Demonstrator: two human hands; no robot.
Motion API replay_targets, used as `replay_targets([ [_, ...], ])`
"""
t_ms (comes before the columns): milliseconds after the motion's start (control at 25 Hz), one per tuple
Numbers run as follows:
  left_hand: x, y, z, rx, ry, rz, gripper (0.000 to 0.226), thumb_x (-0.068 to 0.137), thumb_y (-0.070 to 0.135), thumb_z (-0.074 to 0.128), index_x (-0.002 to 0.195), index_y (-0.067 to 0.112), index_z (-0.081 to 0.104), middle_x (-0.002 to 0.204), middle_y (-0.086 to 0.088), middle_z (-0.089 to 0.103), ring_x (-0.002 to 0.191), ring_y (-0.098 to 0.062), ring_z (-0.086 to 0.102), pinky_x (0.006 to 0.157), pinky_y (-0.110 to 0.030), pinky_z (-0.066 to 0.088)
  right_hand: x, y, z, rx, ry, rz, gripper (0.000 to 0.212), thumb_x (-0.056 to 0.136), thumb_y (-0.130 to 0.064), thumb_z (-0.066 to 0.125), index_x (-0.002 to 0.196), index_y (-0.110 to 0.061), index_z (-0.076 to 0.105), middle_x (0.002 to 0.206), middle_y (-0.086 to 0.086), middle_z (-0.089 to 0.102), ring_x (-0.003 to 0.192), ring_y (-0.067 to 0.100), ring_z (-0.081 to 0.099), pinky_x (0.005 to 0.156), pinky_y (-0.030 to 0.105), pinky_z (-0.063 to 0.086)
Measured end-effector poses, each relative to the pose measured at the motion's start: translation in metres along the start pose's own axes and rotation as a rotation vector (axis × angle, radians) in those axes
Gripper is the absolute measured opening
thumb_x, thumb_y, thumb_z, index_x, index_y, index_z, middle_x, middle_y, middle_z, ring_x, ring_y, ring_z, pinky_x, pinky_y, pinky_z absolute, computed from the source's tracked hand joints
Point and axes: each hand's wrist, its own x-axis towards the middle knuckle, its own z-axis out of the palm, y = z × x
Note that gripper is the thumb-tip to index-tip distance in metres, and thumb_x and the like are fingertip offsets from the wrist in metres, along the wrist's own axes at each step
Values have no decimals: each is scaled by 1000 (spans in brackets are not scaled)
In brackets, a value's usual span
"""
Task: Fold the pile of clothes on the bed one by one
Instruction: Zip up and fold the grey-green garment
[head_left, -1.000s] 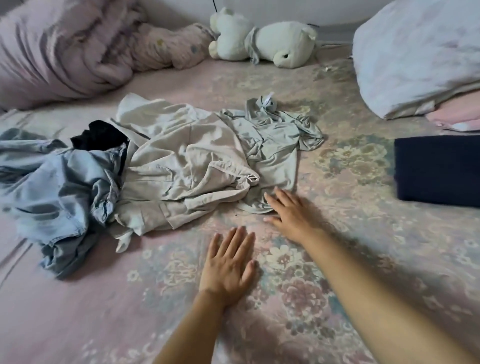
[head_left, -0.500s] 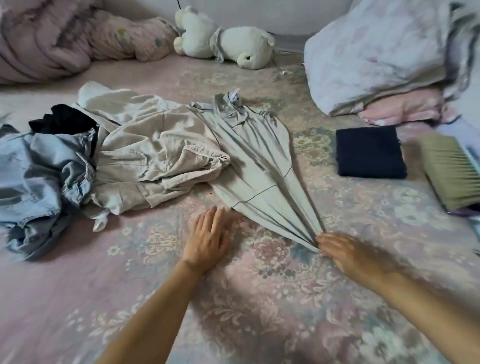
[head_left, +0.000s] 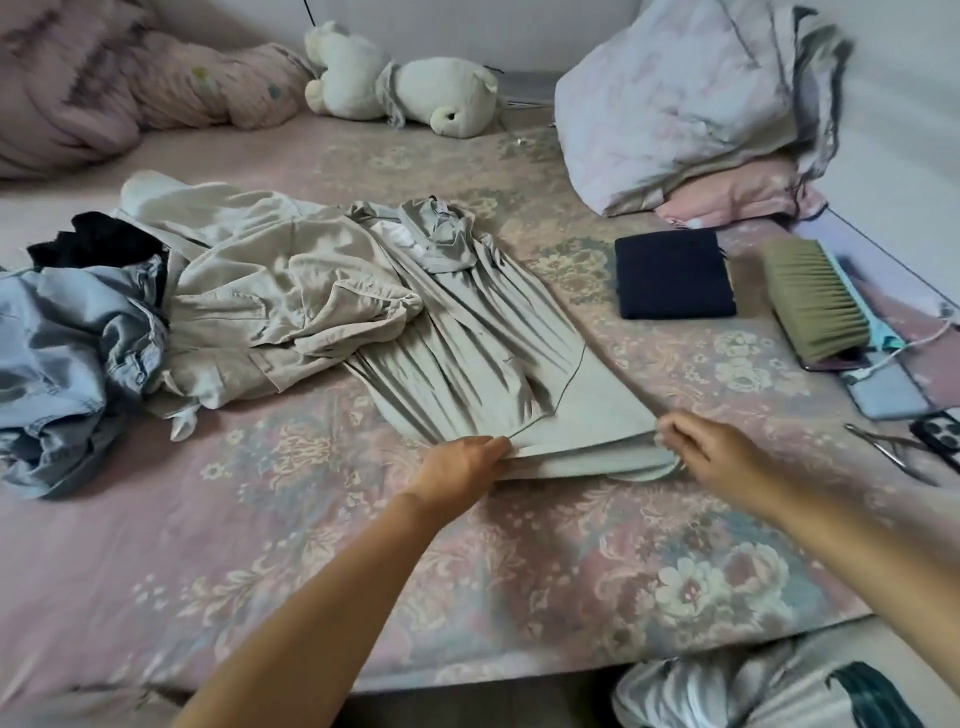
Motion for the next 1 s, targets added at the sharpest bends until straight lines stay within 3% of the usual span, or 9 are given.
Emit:
replay_targets([
  [80,-14,5,-12,-83,37,-82,43,93,44,43,79,5,55,64,-8,57,56,-28,53,50,-28,30,11,-11,-8,168,-2,92,15,94,-33,50,81,-34,57,78,-4,62,72,11,57,68,28,42],
  [160,-22,6,-32,-183,80,-149,48,92,49,42,78,5,54,56,2,47,54,-25,48,51,-29,29,20,-34,-8,248,8,51,19,95,-20,53,80,-29,58,73,-6,57,66,0,51,64,19,38],
  [320,-6,6,-89,-277,182,-253,14,95,13,53,86,4,58,59,10,46,55,-16,44,53,-32,32,45,-79,-38,326,113,-42,14,94,-14,55,84,-23,59,75,-4,57,67,-2,51,63,12,37],
  [400,14,10,-130,-295,268,-267,10,95,7,51,89,4,59,70,0,55,62,-16,48,59,-29,36,64,-95,-69,226,173,-89,4,92,-14,60,91,-17,62,84,1,61,76,8,55,69,23,40],
  [520,50,28,-195,-332,388,-191,10,95,13,54,92,9,63,76,3,57,63,-7,47,59,-12,37,95,-114,-119,-94,218,-186,15,86,-1,61,101,-7,62,98,6,63,89,21,56,72,28,36],
  [640,87,61,-258,-359,520,-55,14,94,15,57,92,4,65,71,3,55,63,-2,44,59,-9,35,122,-135,-173,-275,358,-240,24,77,8,58,98,-2,59,100,16,61,93,30,56,75,35,39],
  [800,135,89,-335,-344,703,0,16,94,19,57,80,11,60,61,8,45,55,-2,40,55,-13,31,147,-156,-234,-108,628,-97,19,83,0,56,101,-5,59,95,11,60,88,26,55,75,34,41],
  [920,159,75,-369,-328,750,-103,19,93,25,57,77,15,60,58,6,42,53,-6,35,52,-22,28,162,-164,-255,71,633,-65,19,82,4,56,97,-4,66,95,13,66,91,23,58,75,28,40],
  [1000,161,54,-370,-278,711,-189,21,93,26,58,79,12,64,62,-1,47,54,-9,36,49,-18,28,169,-173,-259,166,592,-74,15,82,4,55,91,-3,65,91,13,65,84,17,55,69,23,39],
])
